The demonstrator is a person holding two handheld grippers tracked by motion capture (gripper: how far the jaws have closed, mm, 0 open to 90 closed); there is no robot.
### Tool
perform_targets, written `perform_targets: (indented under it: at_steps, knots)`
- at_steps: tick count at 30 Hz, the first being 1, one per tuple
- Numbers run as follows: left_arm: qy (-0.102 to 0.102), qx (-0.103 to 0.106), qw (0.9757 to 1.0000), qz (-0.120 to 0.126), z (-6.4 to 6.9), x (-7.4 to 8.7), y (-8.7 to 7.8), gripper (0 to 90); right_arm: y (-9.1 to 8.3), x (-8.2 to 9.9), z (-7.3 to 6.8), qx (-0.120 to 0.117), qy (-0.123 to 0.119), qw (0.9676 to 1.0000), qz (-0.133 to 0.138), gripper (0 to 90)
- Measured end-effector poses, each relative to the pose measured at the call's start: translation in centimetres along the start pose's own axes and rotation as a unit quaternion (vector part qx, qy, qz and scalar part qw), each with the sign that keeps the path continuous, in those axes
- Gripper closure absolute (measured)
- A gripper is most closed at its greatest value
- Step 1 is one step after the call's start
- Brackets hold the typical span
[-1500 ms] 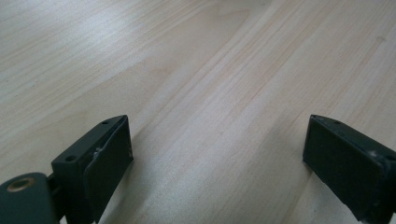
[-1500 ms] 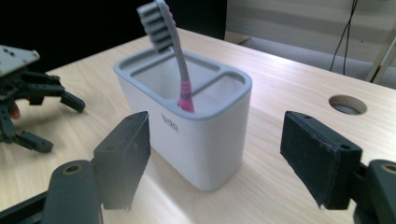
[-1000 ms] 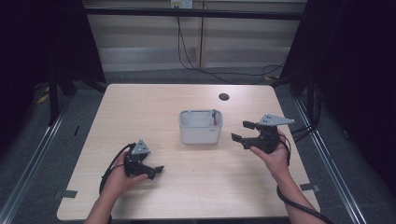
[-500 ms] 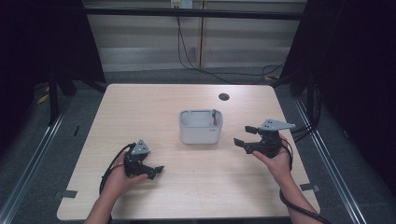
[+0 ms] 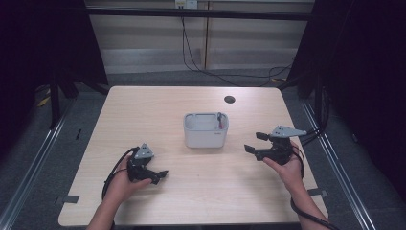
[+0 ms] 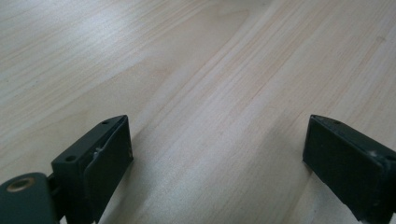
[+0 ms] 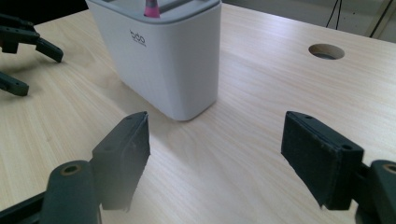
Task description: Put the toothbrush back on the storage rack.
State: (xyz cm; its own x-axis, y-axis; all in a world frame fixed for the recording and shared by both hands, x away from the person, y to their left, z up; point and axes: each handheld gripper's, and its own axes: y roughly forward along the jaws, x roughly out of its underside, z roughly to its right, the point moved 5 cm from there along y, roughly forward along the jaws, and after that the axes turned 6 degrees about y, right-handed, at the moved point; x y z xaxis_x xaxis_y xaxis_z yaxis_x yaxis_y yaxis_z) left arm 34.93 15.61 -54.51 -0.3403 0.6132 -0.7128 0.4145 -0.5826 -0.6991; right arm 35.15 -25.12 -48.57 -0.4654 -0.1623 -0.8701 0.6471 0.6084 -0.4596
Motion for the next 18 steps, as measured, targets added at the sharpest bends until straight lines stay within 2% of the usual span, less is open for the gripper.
perform_targets:
  at_steps: [12, 18]
  knots:
    - [0.000, 0.000, 1.0000, 0.000, 0.0, 0.0, 0.0, 7.8, -0.4, 1.4, 1.2, 0.014, 0.005, 0.9998, -0.011, 23.6]
    - [0.000, 0.000, 1.0000, 0.000, 0.0, 0.0, 0.0, 7.8, -0.3, 2.0, 1.3, 0.016, -0.003, 0.9996, -0.023, 23.6]
